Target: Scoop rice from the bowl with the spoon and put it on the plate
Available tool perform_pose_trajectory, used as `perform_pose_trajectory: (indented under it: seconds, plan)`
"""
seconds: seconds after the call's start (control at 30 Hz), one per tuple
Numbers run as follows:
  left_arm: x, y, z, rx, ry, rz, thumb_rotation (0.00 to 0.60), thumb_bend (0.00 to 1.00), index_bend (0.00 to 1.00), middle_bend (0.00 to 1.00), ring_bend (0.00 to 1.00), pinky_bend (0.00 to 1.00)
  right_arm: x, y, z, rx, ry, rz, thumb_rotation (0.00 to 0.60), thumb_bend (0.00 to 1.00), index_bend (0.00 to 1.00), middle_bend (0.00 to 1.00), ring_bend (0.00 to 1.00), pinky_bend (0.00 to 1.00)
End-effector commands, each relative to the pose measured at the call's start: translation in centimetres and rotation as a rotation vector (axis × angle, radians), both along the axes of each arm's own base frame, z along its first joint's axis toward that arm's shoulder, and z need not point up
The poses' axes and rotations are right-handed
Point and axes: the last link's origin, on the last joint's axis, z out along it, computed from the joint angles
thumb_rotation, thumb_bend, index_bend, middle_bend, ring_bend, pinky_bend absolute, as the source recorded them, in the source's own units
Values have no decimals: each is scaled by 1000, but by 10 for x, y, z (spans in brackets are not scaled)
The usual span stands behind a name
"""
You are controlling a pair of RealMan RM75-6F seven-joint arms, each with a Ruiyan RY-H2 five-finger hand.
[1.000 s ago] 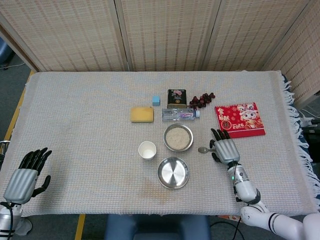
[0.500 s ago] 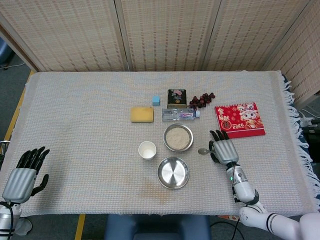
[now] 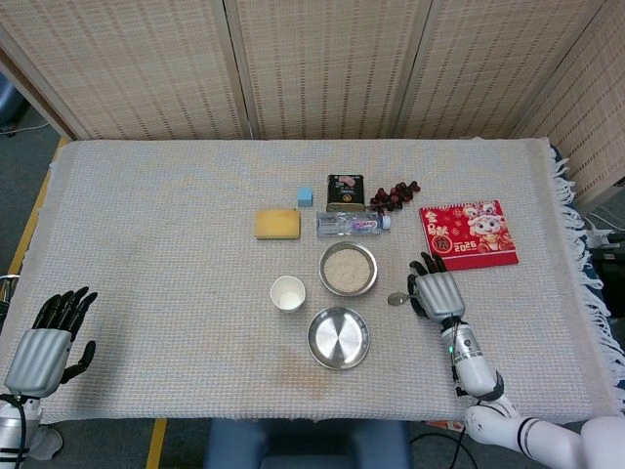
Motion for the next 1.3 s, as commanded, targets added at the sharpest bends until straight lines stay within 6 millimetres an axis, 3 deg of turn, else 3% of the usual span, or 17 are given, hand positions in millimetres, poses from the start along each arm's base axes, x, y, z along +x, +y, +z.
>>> perform_pose_trajectory:
  seconds: [0.03,0.23,0.57,1.07,1.3]
  plan:
    - [0,0,0,-5,-4,1,600,475,0,0,0,72,1,1,0,-5,-3,9,600,340,638,272,0,1]
    - [0,0,0,5,5,3,600,474,0,0,0,72,2,2,0,-31,21,46,600,362,752,408,60,93]
    - [0,0,0,-7,-1,7,600,475,0,0,0,72,4,2,-2,-55,24,57,600,362,924,552,174,135]
    - [1,-1,1,-9,-10,1,600,475,0,0,0,72,4,2,0,-56,22,52,600,362,954,577,196,140]
    - [1,-2,1,-10,-13,0,600,475,0,0,0,72,7,-2,14,-77,28,64,600,362,954,577,196,140]
